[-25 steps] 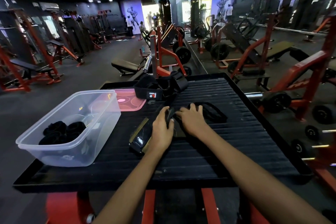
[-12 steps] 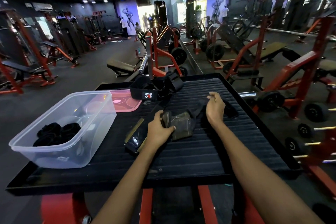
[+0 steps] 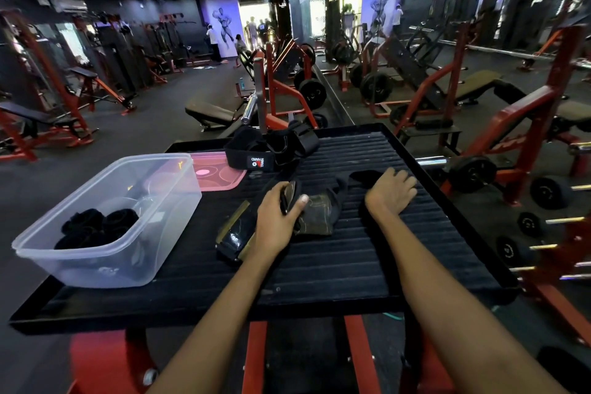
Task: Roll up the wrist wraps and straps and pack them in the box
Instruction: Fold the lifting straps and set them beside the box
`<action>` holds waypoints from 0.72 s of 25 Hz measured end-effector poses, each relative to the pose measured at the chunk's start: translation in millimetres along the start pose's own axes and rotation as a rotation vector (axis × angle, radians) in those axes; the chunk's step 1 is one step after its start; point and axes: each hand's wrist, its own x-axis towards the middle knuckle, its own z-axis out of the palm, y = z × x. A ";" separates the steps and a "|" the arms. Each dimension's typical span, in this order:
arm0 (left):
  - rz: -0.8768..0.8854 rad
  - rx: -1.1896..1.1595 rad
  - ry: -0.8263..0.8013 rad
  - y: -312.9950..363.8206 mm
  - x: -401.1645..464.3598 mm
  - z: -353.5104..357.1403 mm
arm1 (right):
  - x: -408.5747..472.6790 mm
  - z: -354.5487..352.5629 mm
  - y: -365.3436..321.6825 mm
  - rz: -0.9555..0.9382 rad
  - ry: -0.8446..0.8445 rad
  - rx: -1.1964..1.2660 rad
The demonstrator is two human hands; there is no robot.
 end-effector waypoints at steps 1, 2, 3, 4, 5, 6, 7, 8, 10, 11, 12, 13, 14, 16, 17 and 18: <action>-0.007 0.009 -0.013 0.8 0.0 -0.8 | -0.1 -0.1 -0.2 0.036 0.036 0.014; -0.017 0.011 -0.020 0.6 0.3 -1.7 | 0.1 -0.2 0.5 0.071 0.040 0.017; -0.038 0.002 -0.020 0.5 0.1 -3.0 | 0.5 0.4 2.3 0.091 0.026 0.008; -0.065 -0.025 -0.013 -1.3 0.5 -3.6 | 2.4 1.3 4.5 0.079 0.012 0.010; -0.101 -0.059 -0.007 -2.4 0.7 -4.6 | 4.7 2.5 5.4 0.036 0.019 0.066; -0.132 -0.099 0.004 -3.7 1.1 -4.9 | 6.2 0.9 5.0 -0.023 0.036 0.185; -0.165 -0.132 0.016 -4.1 1.0 -5.1 | 6.9 -1.2 2.8 -0.073 0.050 0.350; -0.189 -0.162 0.031 -5.2 1.1 -4.9 | 7.0 -3.9 -0.6 -0.101 0.066 0.521; -0.224 -0.205 0.055 -2.2 1.3 -6.5 | 5.0 -8.8 -10.4 -0.109 0.112 0.772; -0.235 -0.221 0.059 -0.6 1.8 -7.3 | 2.5 -11.4 -15.2 -0.126 0.119 0.869; -0.234 -0.238 0.059 0.2 2.2 -7.4 | -0.1 -13.2 -19.6 -0.162 0.099 0.974; -0.234 -0.256 0.054 0.2 2.6 -7.3 | -3.1 -16.5 -24.0 -0.201 0.057 1.096; -0.233 -0.276 0.051 0.3 3.0 -7.0 | -4.7 -20.8 -27.4 -0.213 -0.006 1.233; -0.247 -0.315 0.044 0.5 3.0 -6.0 | -4.6 -29.3 -31.0 -0.121 -0.183 1.580; -0.259 -0.324 0.046 0.7 3.1 -5.6 | -4.6 -32.7 -32.0 -0.042 -0.306 1.765; -0.264 -0.327 0.048 0.8 3.2 -5.1 | -5.3 -35.3 -32.7 0.016 -0.422 1.909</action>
